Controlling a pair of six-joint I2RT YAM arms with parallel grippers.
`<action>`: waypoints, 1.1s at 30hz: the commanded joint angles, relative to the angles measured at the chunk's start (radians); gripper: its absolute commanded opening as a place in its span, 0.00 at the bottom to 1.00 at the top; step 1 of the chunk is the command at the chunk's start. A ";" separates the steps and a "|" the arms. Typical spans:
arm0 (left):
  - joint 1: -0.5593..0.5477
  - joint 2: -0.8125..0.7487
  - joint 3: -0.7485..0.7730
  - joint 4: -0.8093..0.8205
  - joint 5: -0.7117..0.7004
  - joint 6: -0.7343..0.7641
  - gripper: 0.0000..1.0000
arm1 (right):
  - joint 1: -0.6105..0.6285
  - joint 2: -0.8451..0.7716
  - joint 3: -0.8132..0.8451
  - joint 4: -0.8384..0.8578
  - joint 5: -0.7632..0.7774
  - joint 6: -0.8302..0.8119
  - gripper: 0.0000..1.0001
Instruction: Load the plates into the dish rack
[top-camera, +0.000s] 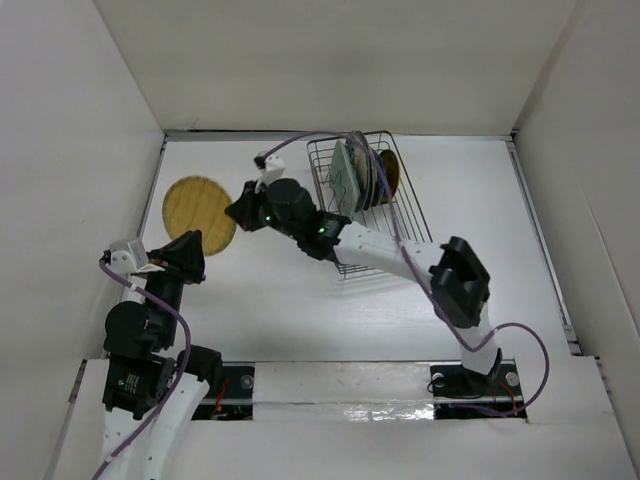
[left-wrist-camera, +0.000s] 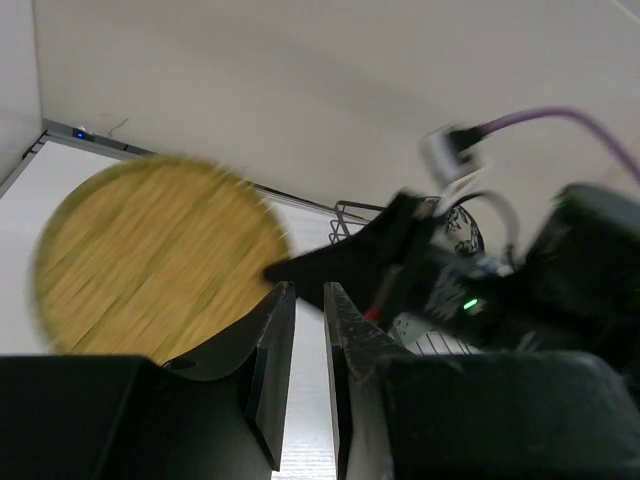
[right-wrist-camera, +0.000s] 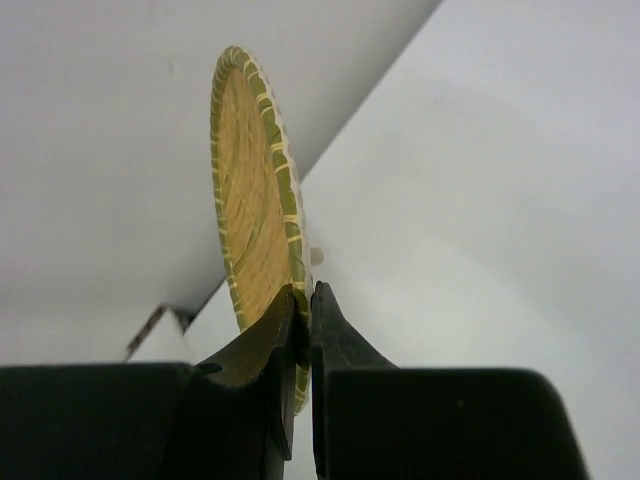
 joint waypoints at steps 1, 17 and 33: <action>0.004 -0.014 -0.010 0.054 -0.002 0.000 0.16 | -0.073 -0.158 -0.065 0.018 0.319 -0.184 0.00; 0.004 0.032 -0.010 0.067 0.044 0.002 0.17 | -0.253 -0.218 -0.055 -0.046 0.862 -0.663 0.00; 0.004 0.055 -0.007 0.079 0.067 0.007 0.19 | -0.253 -0.086 -0.056 -0.037 0.949 -0.747 0.00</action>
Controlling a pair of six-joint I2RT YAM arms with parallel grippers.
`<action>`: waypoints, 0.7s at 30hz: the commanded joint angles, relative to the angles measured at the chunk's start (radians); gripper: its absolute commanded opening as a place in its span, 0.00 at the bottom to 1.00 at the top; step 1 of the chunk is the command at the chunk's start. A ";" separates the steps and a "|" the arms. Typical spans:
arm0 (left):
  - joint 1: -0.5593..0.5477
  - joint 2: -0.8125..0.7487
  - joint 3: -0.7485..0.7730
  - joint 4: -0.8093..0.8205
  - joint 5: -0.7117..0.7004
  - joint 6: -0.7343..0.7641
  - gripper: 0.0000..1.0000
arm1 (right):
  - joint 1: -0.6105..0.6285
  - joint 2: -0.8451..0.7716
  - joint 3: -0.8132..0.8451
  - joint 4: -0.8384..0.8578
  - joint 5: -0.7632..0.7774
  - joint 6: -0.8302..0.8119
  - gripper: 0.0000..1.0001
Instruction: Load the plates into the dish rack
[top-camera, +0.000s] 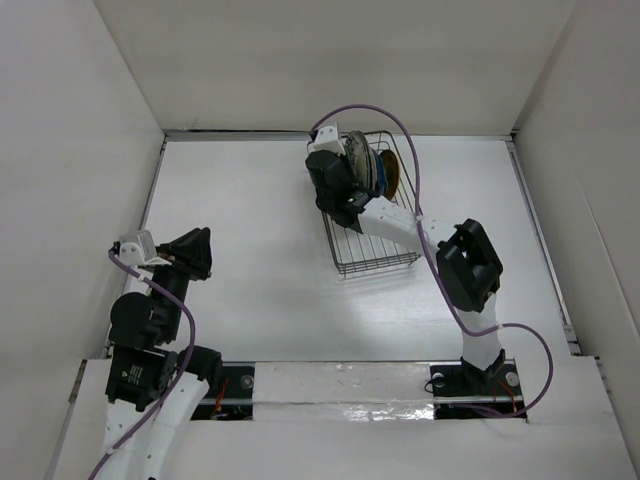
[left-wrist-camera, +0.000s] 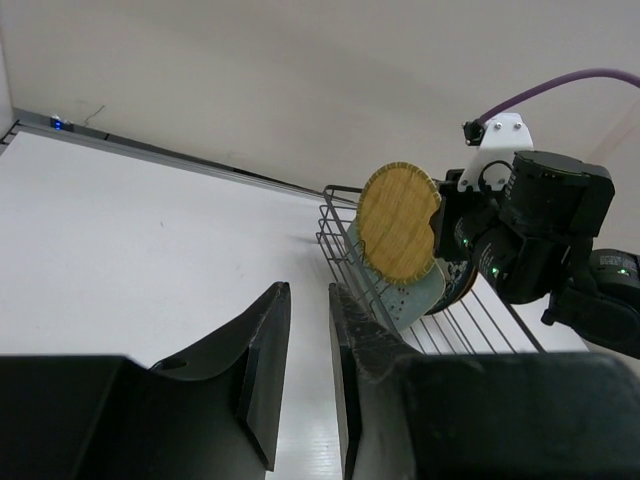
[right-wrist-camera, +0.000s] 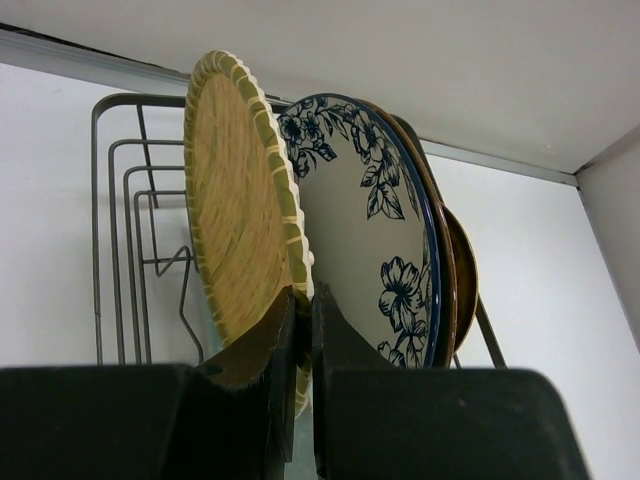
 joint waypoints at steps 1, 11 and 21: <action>0.004 0.023 0.004 0.060 0.020 0.006 0.20 | 0.004 -0.012 0.032 0.045 0.030 0.039 0.00; 0.004 0.051 0.004 0.053 0.026 0.007 0.32 | 0.013 0.020 -0.006 -0.088 -0.108 0.302 0.02; 0.004 0.092 0.009 0.049 0.035 0.016 0.80 | 0.022 -0.235 -0.098 -0.064 -0.250 0.338 0.79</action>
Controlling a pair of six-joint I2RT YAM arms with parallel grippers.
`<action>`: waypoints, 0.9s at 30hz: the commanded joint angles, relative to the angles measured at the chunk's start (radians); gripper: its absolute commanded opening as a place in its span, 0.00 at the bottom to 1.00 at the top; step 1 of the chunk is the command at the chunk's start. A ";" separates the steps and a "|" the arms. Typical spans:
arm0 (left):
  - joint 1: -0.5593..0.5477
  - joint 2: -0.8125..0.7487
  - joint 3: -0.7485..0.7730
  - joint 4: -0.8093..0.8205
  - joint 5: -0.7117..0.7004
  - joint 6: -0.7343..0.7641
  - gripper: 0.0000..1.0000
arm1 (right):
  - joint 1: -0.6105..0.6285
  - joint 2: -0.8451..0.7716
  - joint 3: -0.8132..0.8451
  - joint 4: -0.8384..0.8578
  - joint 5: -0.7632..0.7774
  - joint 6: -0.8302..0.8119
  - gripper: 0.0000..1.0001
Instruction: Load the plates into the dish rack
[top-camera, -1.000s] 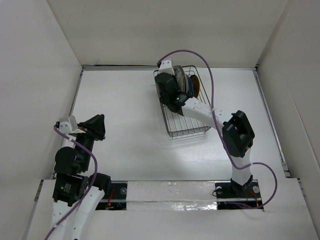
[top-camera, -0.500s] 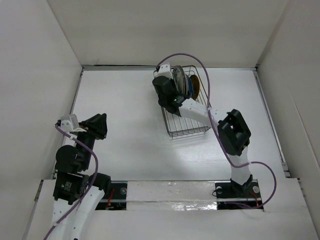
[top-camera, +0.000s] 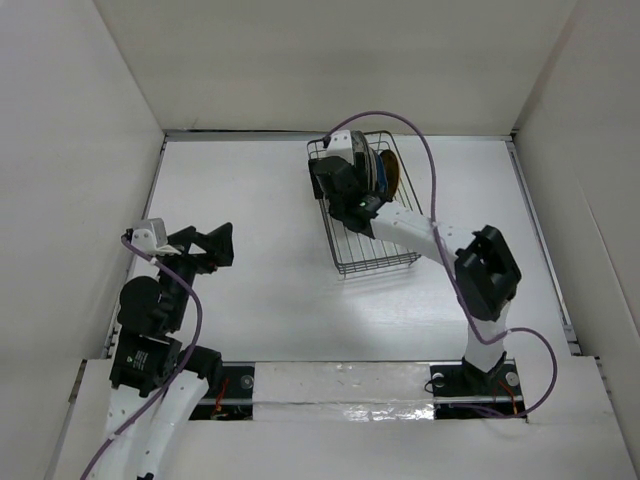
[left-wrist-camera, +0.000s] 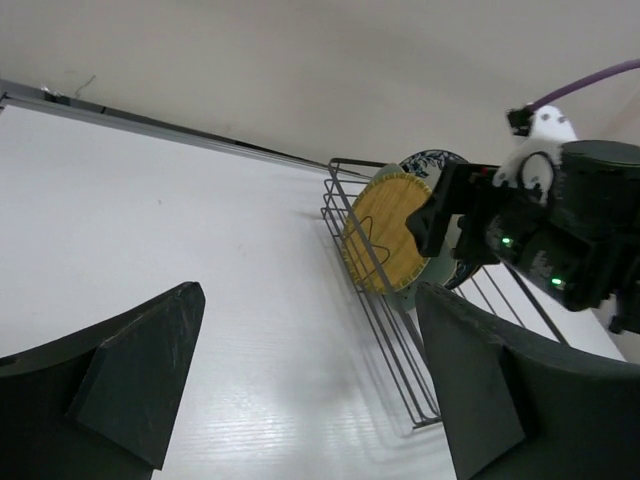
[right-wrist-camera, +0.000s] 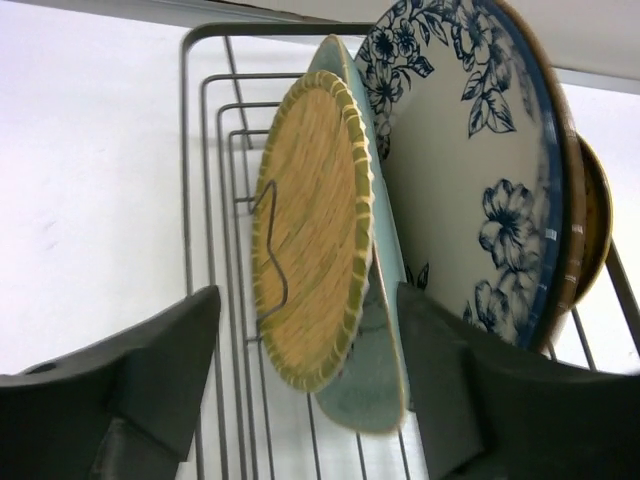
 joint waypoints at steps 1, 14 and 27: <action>0.004 0.025 0.009 0.039 0.015 0.009 0.87 | 0.027 -0.209 -0.041 0.095 -0.082 0.031 0.82; 0.004 0.094 0.010 0.041 0.052 0.020 0.97 | 0.110 -0.931 -0.516 0.135 -0.084 0.086 0.95; 0.004 0.092 0.001 0.041 0.041 0.029 0.99 | 0.110 -1.341 -0.734 -0.093 -0.011 0.186 0.94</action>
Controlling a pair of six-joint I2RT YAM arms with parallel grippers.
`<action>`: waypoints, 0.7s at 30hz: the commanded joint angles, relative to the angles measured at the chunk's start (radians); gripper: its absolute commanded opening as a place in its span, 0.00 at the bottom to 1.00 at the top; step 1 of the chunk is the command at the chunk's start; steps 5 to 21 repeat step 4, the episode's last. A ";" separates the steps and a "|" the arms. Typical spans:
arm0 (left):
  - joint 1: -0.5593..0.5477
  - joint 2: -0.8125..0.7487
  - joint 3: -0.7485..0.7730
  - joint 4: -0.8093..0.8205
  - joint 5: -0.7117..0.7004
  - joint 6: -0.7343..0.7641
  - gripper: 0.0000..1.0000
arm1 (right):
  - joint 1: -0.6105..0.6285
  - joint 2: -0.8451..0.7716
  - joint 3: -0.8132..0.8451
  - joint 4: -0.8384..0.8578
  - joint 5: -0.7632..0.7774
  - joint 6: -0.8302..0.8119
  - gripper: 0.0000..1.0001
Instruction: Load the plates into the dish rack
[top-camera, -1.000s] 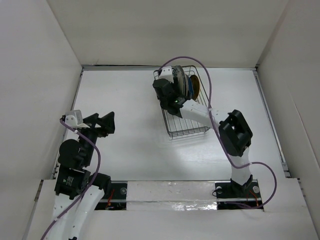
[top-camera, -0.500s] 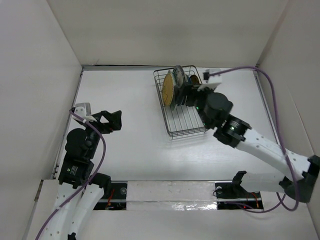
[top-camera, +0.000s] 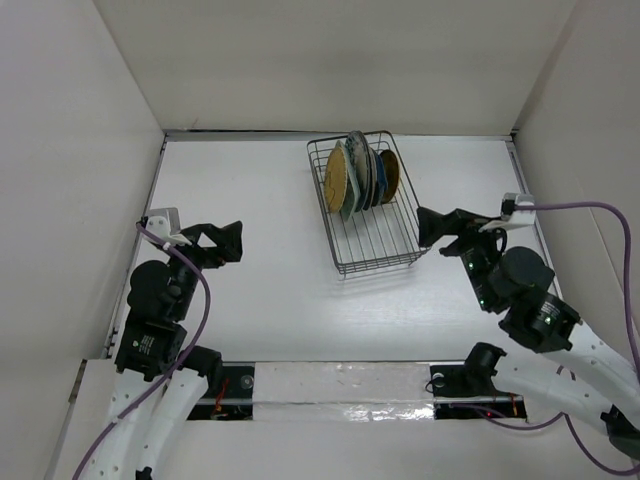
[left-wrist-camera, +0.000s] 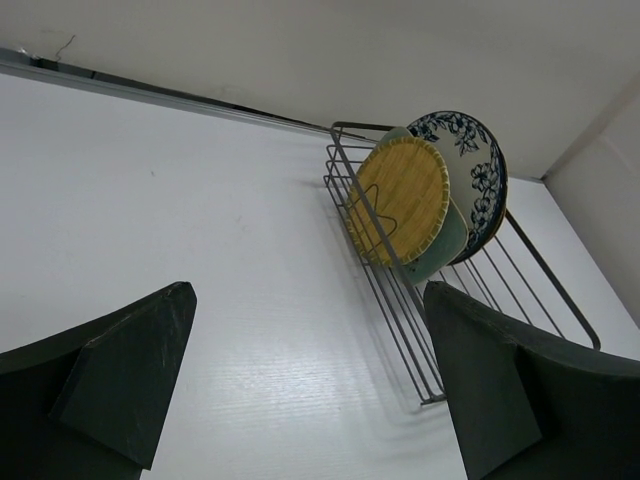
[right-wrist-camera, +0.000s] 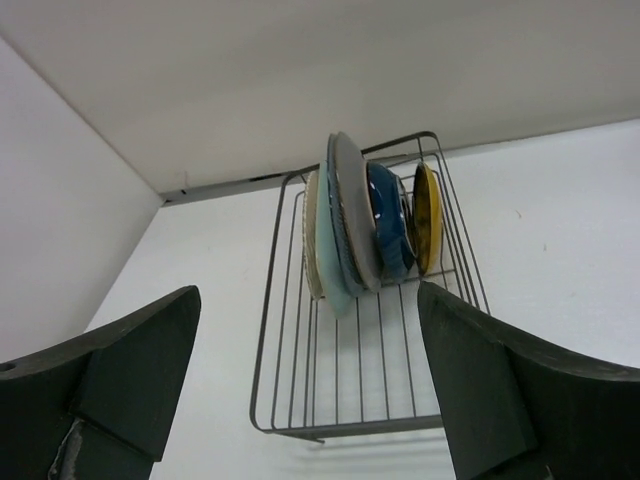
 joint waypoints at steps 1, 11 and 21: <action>0.004 -0.007 -0.001 0.044 0.009 0.020 0.99 | -0.001 -0.066 -0.035 -0.044 0.045 0.044 0.94; 0.004 -0.022 -0.007 0.059 0.029 0.017 0.99 | -0.001 -0.088 -0.075 -0.038 0.022 0.062 0.91; 0.004 -0.022 -0.007 0.059 0.029 0.017 0.99 | -0.001 -0.088 -0.075 -0.038 0.022 0.062 0.91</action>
